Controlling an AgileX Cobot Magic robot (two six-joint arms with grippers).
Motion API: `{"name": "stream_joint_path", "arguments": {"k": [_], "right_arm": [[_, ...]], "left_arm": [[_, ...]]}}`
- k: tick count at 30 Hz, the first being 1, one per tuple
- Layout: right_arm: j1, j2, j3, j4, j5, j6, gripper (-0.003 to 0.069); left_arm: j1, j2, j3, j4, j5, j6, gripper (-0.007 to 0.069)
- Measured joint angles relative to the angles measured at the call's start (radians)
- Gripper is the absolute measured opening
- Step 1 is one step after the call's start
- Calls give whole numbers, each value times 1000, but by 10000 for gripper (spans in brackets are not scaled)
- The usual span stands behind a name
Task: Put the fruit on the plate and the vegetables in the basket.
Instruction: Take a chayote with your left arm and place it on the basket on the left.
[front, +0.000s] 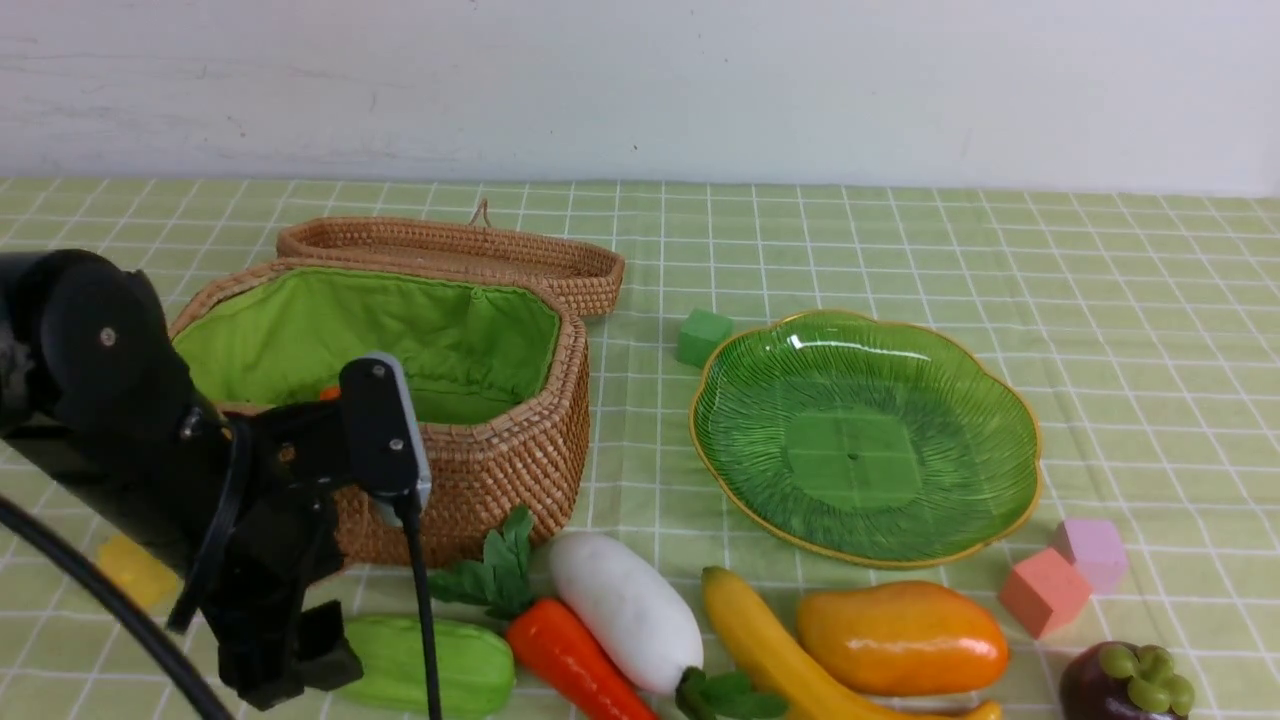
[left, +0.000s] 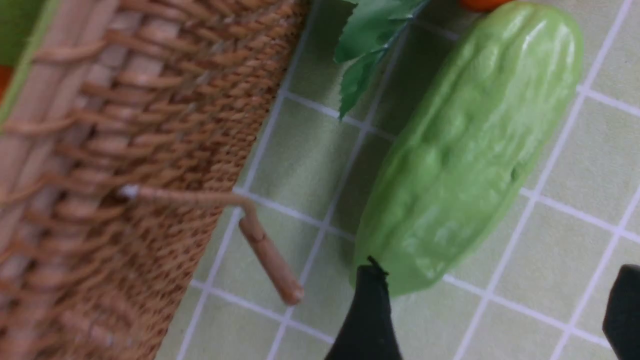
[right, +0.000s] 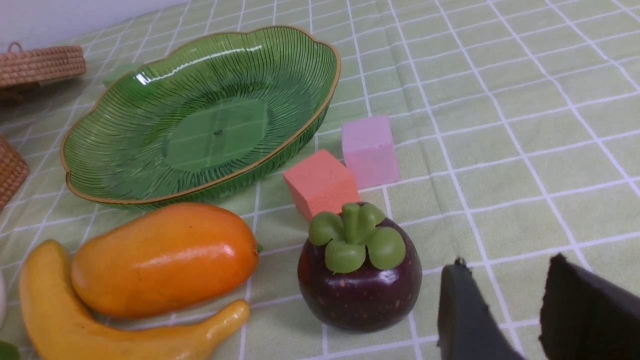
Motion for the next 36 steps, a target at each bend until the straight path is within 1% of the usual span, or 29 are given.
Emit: {"name": "stream_joint_path", "arguments": {"k": [4,7,10,16,19,21,26,36], "right_arm": [[0,0,0,0,0,0,240],[0,0,0,0,0,0,240],[0,0,0,0,0,0,240],[0,0,0,0,0,0,240],[0,0,0,0,0,0,240],[0,0,0,0,0,0,240],[0,0,0,0,0,0,240],[0,0,0,0,0,0,240]], "left_arm": [[0,46,0,-40,-38,19,572],[0,85,0,-94,-51,66,572],[0,114,0,-122,-55,89,572],[0,171,0,-168,-59,97,571],[0,197,0,-193,-59,84,559],[0,208,0,-200,-57,67,541],[0,212,-1,-204,-49,59,467],[0,214,-1,-205,-10,55,464]]}}
